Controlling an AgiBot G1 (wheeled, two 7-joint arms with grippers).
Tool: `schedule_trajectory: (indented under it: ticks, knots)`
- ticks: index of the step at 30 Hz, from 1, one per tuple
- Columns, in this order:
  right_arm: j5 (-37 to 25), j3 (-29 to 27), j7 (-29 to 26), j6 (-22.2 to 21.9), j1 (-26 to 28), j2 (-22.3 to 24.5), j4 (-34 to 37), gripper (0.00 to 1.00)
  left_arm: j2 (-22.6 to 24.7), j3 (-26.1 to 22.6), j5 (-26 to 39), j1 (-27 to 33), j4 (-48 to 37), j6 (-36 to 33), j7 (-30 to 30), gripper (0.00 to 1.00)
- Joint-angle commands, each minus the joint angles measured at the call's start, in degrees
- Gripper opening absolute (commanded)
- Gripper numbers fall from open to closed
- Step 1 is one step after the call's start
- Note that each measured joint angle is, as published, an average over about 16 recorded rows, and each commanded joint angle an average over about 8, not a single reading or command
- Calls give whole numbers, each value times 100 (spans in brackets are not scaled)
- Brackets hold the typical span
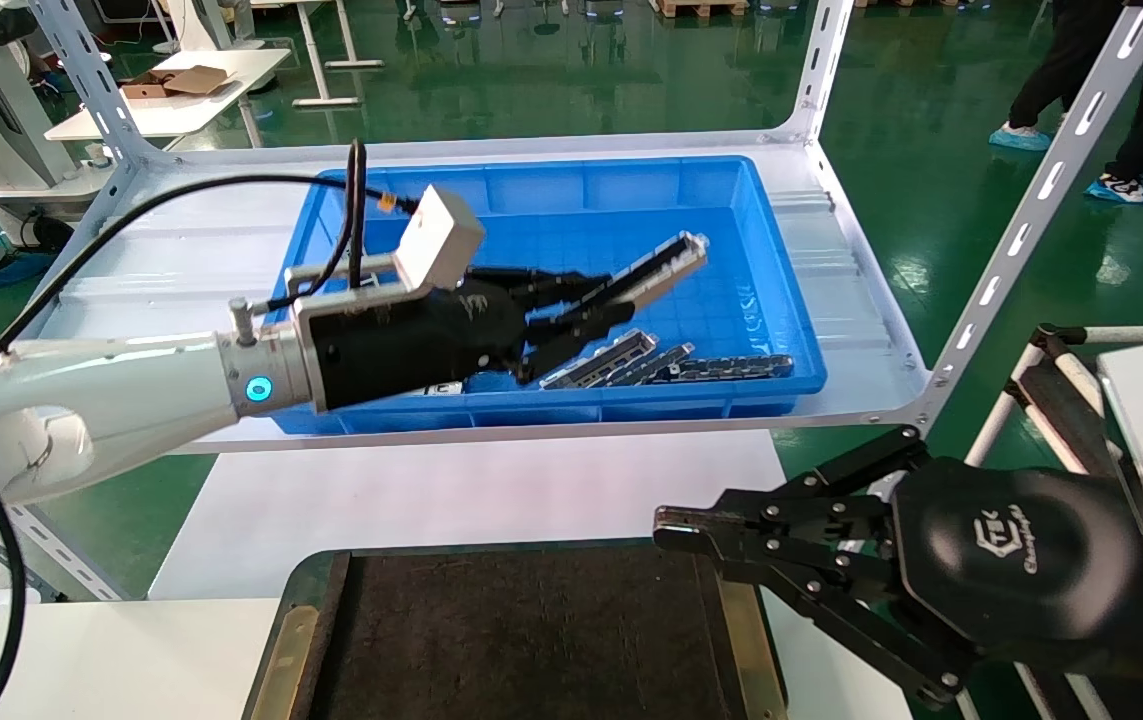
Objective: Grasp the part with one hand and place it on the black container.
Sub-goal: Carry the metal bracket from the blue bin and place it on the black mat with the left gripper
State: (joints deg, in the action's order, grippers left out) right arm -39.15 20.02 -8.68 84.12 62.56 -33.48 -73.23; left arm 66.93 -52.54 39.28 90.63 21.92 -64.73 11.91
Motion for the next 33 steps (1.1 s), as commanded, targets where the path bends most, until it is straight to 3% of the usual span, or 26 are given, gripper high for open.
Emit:
schedule_trajectory:
  ticks: [1,7,14,24,33]
  knots:
    - [0,0,0,0,0,0,0,0,-105,-11,-11,-86,141,-175,-27,0]
    - [1,1,0,0,0,0,0,0,-444,-47,-58,-506,951,-189,-261,0]
    - [1,2,1,-1,0,1,0,0,-830,-129,-69,-1139,2146,256,-619,0]
    - [2,3,1,-1,1,1,0,0,-1230,-388,63,-2292,3607,1431,-1078,0]
    - [2,4,2,-1,1,1,0,0,-1135,-532,136,-3243,4112,2943,-1294,0]
